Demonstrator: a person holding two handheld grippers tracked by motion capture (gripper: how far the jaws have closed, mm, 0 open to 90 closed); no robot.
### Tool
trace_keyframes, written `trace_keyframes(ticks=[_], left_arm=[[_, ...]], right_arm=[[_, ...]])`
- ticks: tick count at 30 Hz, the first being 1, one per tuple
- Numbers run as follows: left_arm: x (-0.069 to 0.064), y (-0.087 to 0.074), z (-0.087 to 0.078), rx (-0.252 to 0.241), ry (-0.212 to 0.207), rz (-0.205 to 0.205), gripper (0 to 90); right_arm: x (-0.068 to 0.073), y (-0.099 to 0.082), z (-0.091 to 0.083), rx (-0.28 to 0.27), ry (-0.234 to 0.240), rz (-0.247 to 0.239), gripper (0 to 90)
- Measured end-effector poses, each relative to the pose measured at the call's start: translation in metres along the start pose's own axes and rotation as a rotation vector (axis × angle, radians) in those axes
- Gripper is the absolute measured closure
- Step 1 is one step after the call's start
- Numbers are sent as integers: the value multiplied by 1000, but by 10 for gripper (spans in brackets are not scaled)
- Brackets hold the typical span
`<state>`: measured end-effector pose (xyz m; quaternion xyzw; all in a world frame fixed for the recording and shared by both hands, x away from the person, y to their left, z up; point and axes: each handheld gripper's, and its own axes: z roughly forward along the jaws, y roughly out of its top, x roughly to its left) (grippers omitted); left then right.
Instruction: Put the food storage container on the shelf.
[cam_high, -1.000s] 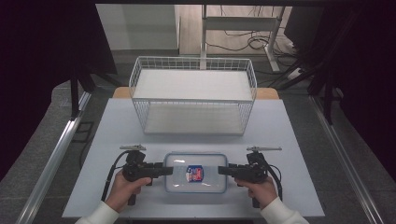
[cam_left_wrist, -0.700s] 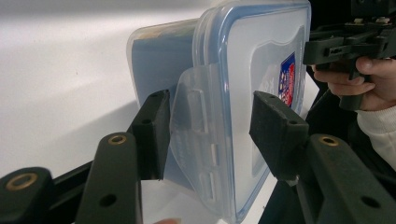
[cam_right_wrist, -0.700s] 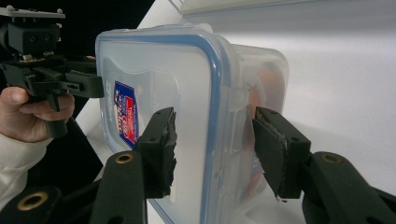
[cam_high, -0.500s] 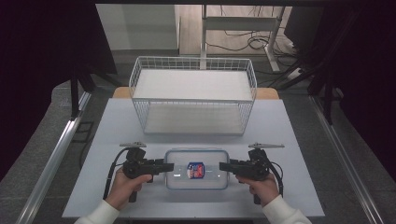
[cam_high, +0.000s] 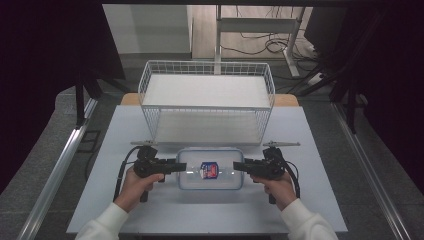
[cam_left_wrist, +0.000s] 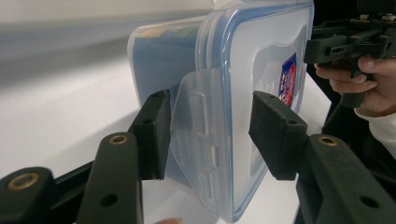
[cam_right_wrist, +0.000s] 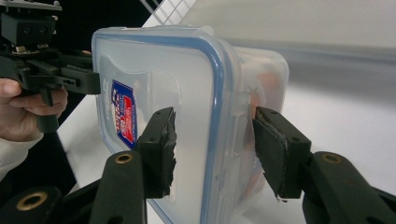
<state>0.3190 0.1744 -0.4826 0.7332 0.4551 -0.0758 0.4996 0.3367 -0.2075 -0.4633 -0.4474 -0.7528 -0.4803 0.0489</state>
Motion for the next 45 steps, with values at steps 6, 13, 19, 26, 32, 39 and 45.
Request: trace_keyframes(ticks=[6,13,19,26,32,39,45], left_arm=[[13,18,5,-9,-9,11,494],[32,40,9,-16,-5,32,496],[56,46,19,-15,0,9,496],[71,51,25,-56,-16,-43,489],[78,50,28,-72,-22,-94,487],[75,50,33,-89,45,-116,468],[73,49,35,-86,85,-108,390]], right_arm=[[-10,15,7,-16,-10,-8,496],[-19,39,19,-35,-36,-33,515],[-33,56,37,-39,-52,-2,544],[-40,64,49,-72,-73,39,558],[-48,64,54,-101,-65,69,572],[-52,62,59,-123,-90,113,555],[-56,58,64,-132,-138,129,474]])
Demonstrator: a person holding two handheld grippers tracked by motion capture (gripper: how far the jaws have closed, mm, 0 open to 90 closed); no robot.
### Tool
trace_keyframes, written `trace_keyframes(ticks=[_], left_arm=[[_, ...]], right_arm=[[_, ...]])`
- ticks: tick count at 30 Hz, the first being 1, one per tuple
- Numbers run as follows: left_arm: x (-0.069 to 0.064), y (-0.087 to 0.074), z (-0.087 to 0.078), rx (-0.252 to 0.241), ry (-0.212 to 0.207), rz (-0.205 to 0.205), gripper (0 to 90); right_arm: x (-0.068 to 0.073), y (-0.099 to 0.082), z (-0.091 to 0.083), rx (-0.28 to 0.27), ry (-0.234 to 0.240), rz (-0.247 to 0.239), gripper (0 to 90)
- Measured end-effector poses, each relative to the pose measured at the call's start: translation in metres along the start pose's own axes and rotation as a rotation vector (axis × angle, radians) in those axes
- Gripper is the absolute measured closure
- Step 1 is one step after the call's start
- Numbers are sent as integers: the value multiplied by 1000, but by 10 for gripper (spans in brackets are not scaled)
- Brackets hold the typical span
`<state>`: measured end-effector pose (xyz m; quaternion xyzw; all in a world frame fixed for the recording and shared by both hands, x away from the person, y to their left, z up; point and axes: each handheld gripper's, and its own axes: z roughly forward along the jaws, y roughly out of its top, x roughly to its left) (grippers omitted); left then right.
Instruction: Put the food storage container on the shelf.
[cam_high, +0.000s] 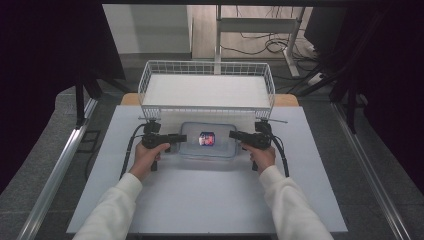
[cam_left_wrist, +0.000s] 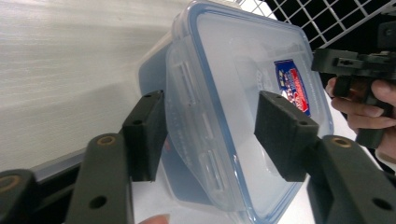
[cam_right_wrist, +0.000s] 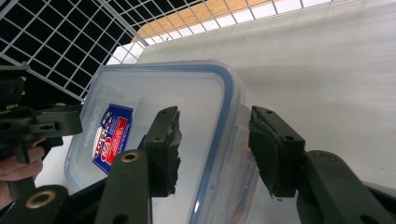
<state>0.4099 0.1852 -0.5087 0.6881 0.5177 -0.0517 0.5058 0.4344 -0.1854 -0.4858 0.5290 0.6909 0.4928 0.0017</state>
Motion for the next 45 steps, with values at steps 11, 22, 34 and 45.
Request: trace_keyframes(ticks=[11,22,34,45], left_arm=[[-27,-14,-41,-40,73,150,302],[-58,-74,-66,64,70,288,286],[-78,-105,-72,113,69,358,274],[-76,-109,-70,118,51,338,267]], right_arm=[[37,-17,-51,-51,-64,-332,413],[85,-64,-74,72,-12,-628,738],[107,-98,-12,268,-26,-764,891],[94,-92,33,256,-140,-802,891]])
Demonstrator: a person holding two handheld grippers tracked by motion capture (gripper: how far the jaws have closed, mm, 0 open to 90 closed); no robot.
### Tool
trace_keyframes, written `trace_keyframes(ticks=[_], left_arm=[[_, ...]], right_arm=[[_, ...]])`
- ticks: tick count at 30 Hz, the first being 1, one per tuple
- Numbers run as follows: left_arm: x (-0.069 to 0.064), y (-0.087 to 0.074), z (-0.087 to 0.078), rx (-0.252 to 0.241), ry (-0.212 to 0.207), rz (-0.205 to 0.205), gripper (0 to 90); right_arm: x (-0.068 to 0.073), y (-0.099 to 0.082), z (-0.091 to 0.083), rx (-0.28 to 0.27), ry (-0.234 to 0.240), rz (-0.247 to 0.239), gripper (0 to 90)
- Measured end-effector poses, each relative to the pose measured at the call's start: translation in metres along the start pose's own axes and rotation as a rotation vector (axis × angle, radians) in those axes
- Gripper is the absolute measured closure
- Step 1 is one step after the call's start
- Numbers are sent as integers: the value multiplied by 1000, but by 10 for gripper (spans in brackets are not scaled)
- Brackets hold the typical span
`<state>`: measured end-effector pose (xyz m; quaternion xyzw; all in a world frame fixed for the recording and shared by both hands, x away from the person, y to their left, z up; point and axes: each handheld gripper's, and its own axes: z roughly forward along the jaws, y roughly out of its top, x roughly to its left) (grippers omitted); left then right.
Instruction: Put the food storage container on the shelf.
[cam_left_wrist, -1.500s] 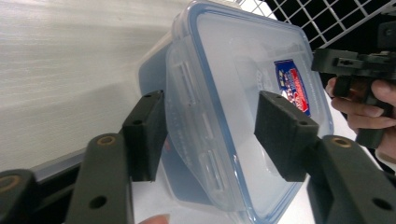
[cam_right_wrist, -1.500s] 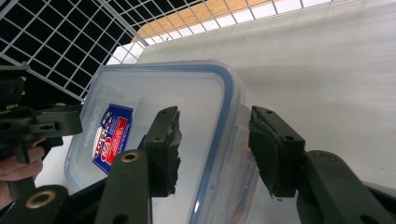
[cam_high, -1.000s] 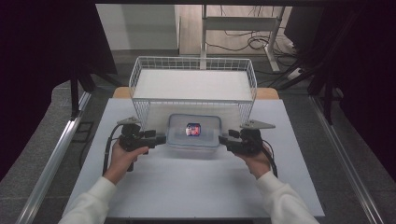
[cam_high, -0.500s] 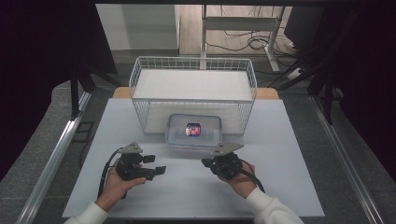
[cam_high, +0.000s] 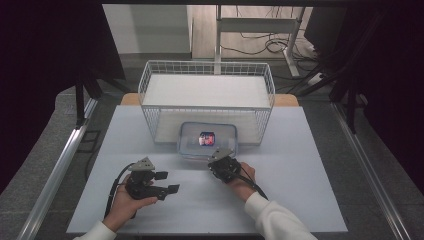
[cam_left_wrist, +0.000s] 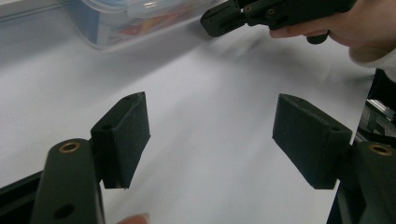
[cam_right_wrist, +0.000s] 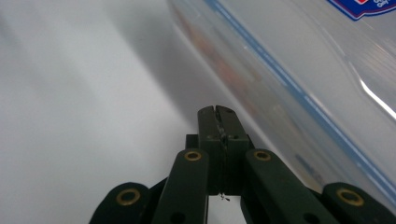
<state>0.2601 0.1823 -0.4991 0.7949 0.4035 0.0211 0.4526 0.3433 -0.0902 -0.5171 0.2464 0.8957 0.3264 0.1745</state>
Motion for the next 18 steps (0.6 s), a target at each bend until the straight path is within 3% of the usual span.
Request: trace_keyframes(ticks=[3,5,9,12,14,18], left_arm=[[1,0,-1,-1,1,-2,267],[0,-1,0,2,2,2,267],[0,-2,1,9,7,2,267],[0,-3,1,10,11,1,266],[0,-3,0,10,12,0,264],[0,-4,0,10,15,-3,262]], right_arm=[[-3,3,3,-7,-15,9,892],[-4,5,4,-6,1,20,892],[-3,7,5,-6,-6,3,892],[-4,10,5,-16,-36,3,892],[-13,13,4,-39,-33,47,892],[-18,18,5,-53,-50,55,892]])
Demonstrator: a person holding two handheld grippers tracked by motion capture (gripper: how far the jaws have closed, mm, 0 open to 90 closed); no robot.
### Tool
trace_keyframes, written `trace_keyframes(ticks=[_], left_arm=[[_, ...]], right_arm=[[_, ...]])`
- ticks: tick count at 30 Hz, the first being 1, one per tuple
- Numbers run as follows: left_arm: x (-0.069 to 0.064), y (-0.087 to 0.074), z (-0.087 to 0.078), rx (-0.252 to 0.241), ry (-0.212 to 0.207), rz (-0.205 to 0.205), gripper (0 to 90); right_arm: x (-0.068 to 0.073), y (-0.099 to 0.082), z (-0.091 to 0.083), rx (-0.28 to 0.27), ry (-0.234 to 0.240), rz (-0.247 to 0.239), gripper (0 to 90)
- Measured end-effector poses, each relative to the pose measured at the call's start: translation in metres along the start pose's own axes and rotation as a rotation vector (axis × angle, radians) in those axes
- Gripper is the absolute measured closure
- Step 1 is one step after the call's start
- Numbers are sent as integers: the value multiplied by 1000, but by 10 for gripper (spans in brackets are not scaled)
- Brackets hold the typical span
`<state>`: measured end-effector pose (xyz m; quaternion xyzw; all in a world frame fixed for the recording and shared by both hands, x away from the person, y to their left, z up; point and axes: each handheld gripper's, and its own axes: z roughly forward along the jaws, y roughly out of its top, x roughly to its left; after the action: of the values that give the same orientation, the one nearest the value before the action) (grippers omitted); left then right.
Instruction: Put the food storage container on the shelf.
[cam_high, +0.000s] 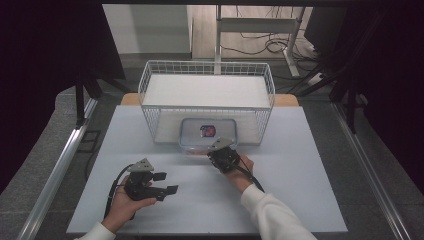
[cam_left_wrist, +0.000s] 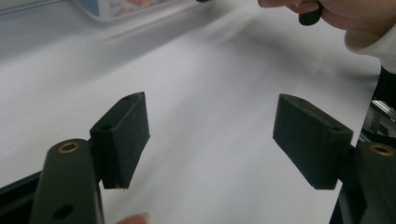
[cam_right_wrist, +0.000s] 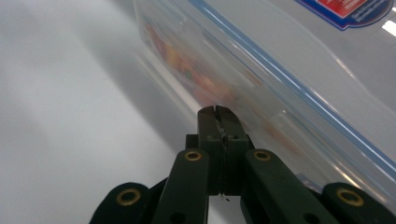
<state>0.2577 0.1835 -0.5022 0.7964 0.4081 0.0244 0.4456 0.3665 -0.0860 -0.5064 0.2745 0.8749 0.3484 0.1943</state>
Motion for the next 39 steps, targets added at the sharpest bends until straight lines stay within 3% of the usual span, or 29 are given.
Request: trace_keyframes(ticks=[25,28,39], left_arm=[[1,-3,-3,1,21,-12,254],[3,-5,-4,-6,24,-29,254],[6,-5,-5,-7,21,-36,254]], right_arm=[[-32,21,33,-34,-4,104,892],[-37,21,37,-39,-3,124,892],[-39,22,37,-41,2,129,892]])
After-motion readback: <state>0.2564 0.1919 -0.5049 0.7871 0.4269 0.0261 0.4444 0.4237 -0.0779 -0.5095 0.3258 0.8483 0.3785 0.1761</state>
